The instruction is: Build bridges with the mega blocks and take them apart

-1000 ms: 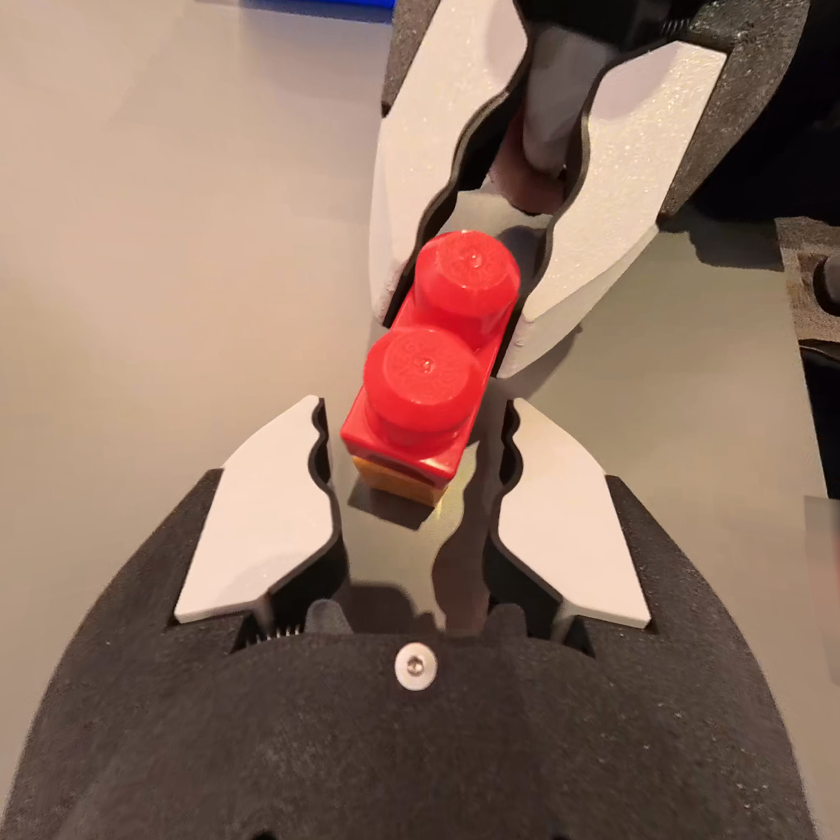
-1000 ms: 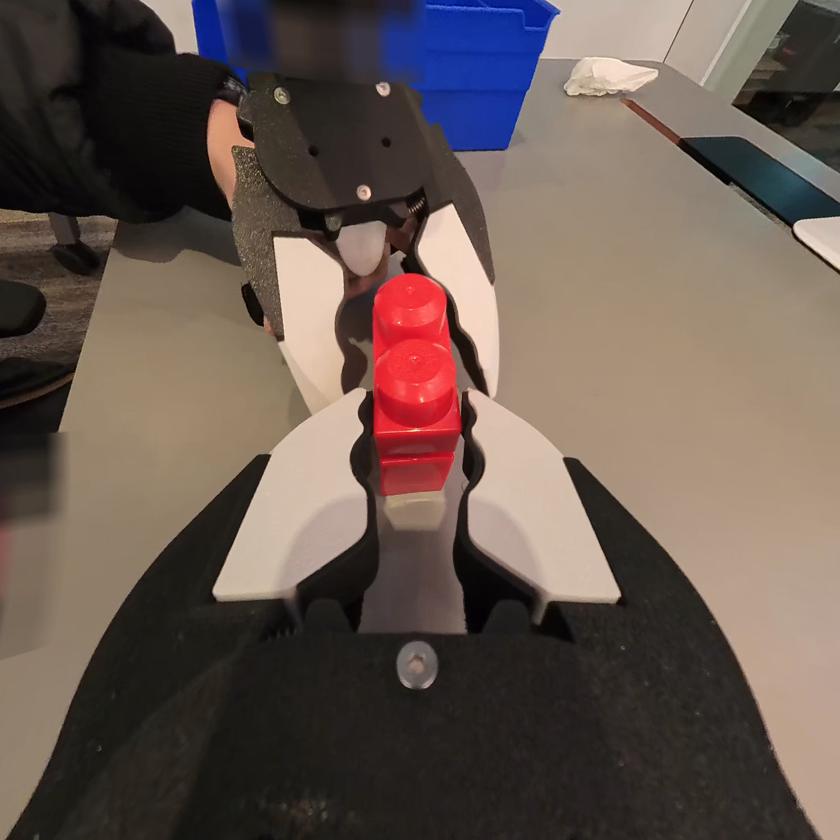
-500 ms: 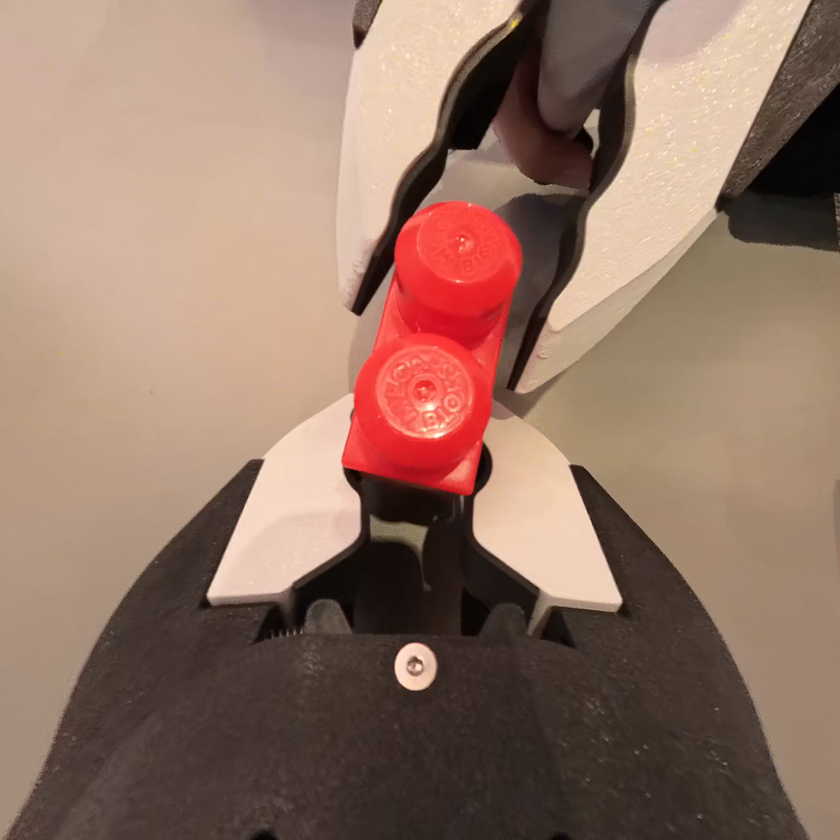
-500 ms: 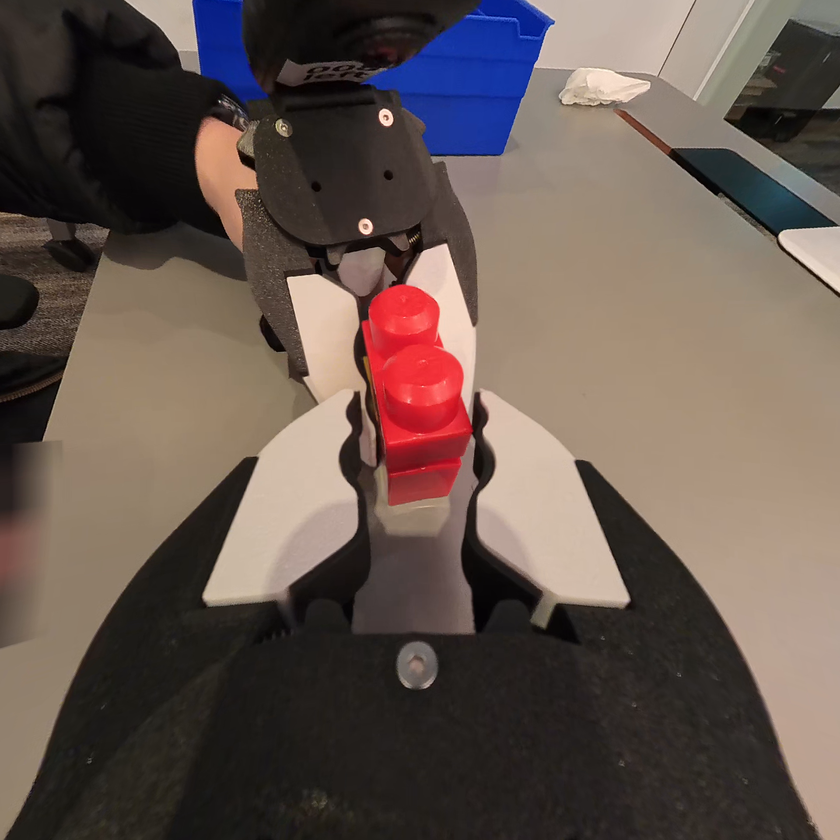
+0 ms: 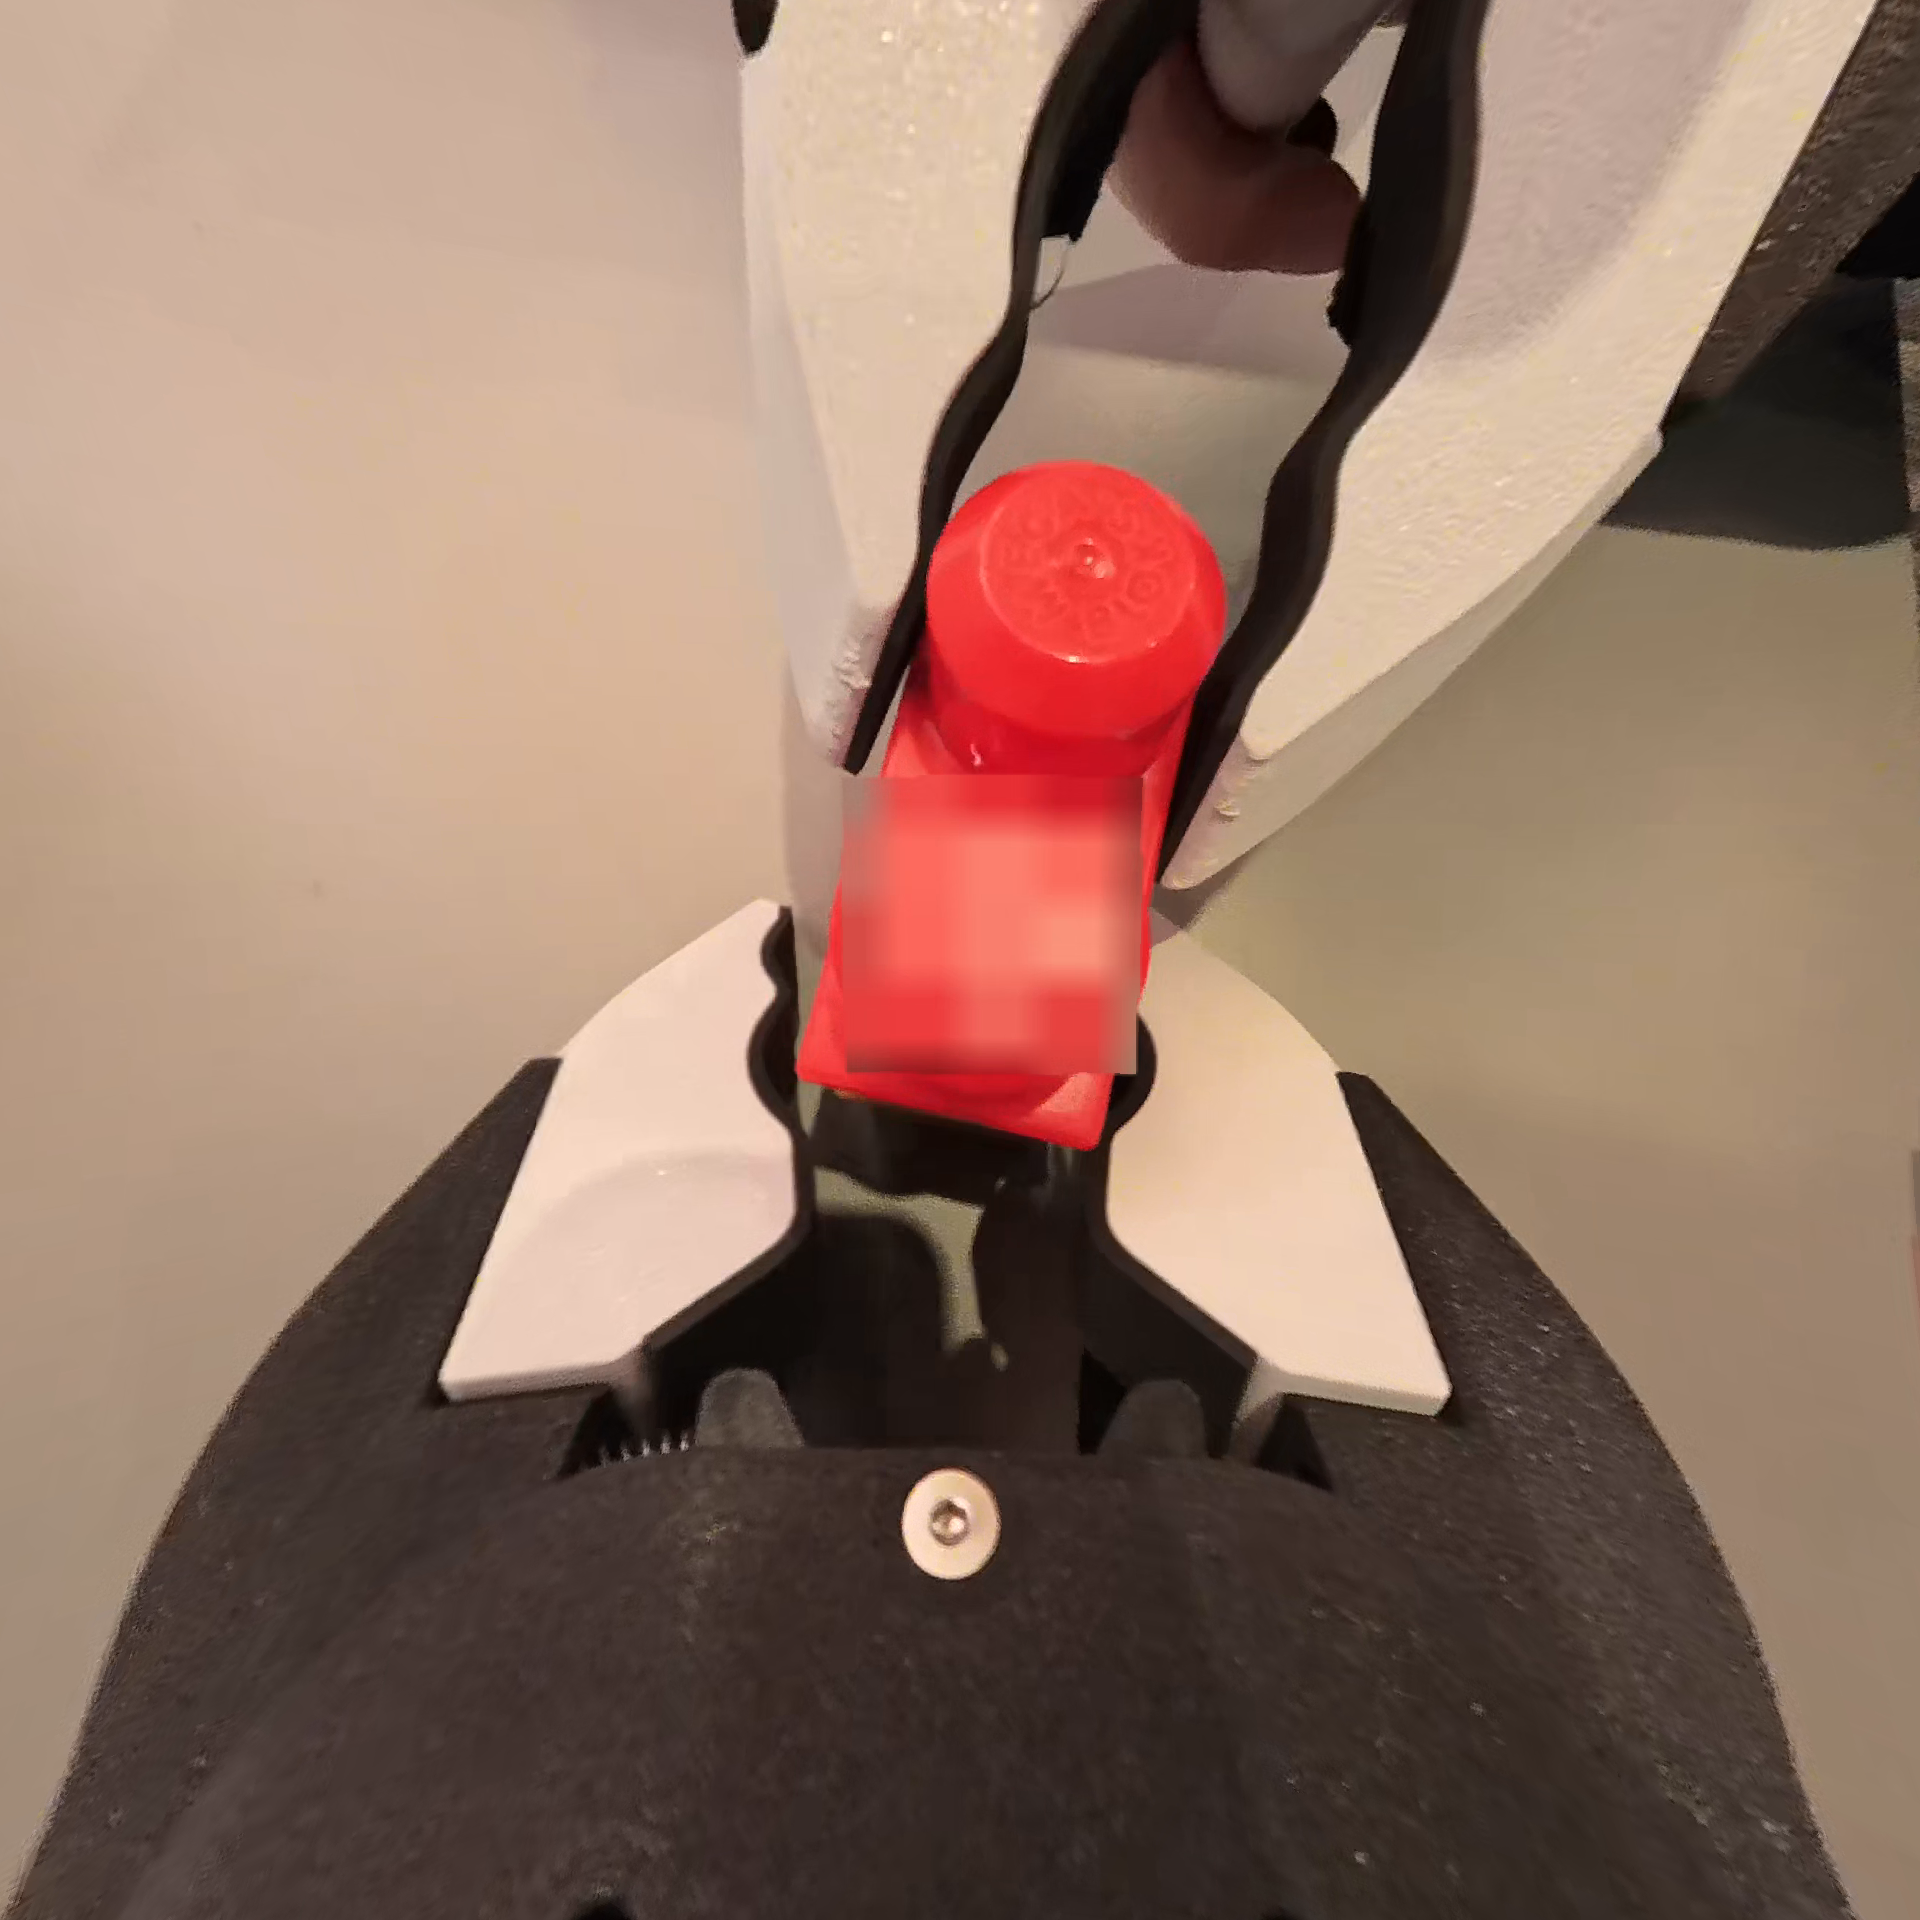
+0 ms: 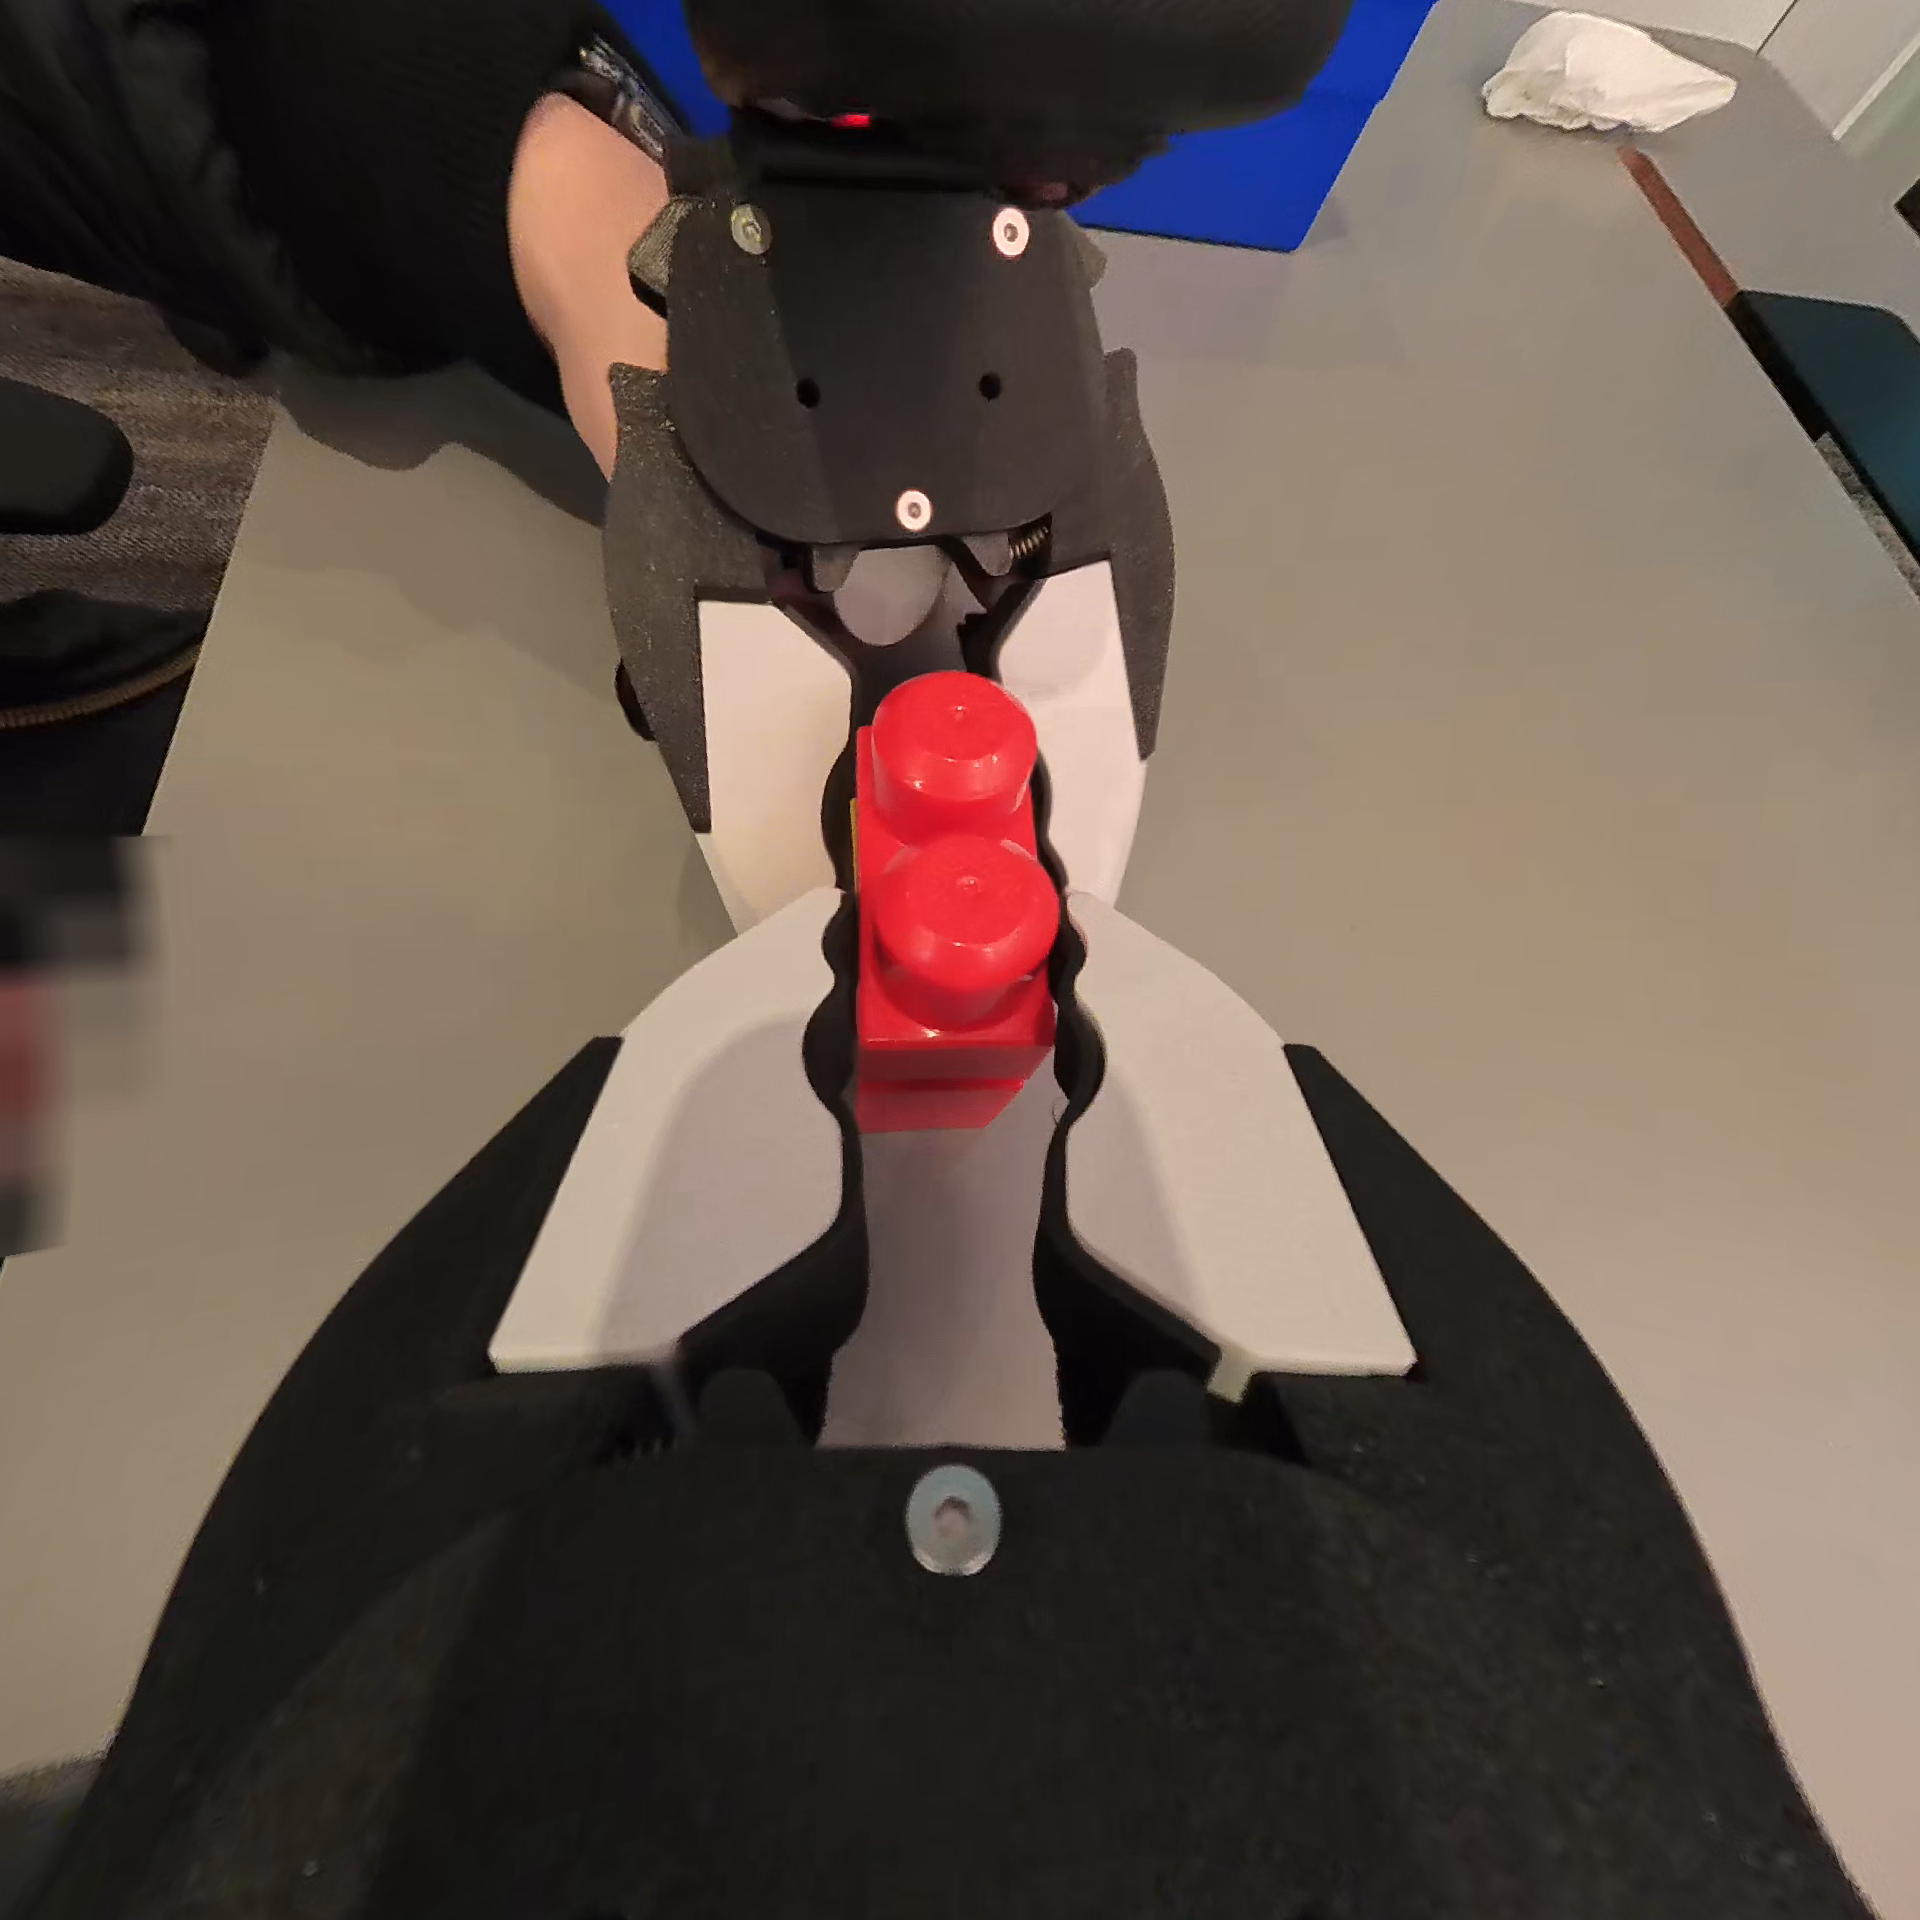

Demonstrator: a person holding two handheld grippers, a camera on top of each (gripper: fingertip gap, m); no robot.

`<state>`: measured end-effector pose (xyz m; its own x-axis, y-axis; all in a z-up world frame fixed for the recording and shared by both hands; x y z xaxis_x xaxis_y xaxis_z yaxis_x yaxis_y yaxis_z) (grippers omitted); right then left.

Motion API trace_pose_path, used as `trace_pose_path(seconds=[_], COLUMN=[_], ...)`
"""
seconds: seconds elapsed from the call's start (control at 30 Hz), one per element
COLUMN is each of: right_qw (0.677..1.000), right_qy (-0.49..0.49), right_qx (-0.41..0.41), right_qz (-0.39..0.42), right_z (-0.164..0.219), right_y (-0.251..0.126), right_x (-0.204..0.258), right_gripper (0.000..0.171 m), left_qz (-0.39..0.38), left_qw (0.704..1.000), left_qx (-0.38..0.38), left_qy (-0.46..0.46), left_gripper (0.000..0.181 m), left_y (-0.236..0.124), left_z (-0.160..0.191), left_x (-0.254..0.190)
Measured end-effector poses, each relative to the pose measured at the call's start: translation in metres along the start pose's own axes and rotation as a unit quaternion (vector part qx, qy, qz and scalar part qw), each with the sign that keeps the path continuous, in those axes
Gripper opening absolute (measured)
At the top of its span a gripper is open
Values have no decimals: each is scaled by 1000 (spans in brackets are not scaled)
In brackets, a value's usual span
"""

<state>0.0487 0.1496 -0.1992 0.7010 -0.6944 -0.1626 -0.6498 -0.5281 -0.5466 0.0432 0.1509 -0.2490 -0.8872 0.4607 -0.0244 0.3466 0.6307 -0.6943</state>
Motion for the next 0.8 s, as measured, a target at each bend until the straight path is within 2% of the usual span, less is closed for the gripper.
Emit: trace_pose_path(seconds=[0.1,0.8], right_qw=[1000,999], right_qy=[4,41], right_qx=[-7,-29], right_qz=[1,-8], right_z=[1,1], right_y=[-1,-5], right_x=[-1,-3], right_gripper=[34,34], left_qz=[5,9], left_qw=[1000,1000], left_qx=[-4,-6], left_qy=[6,7], left_gripper=[46,43], left_y=[0,2], left_z=[-2,-5], left_x=[-1,-2])
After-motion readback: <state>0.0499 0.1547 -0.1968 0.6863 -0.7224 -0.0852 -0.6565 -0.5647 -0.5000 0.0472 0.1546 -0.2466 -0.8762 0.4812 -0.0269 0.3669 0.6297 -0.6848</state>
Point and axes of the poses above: each gripper's, where its closed fingertips meet, y out along the fingers, z out of its underside, x = y × z across the jaws, the point moved 1 cm from there along -y, back along the fingers, and after that the axes turned 1 degree about -y, right-handed, at the moved point
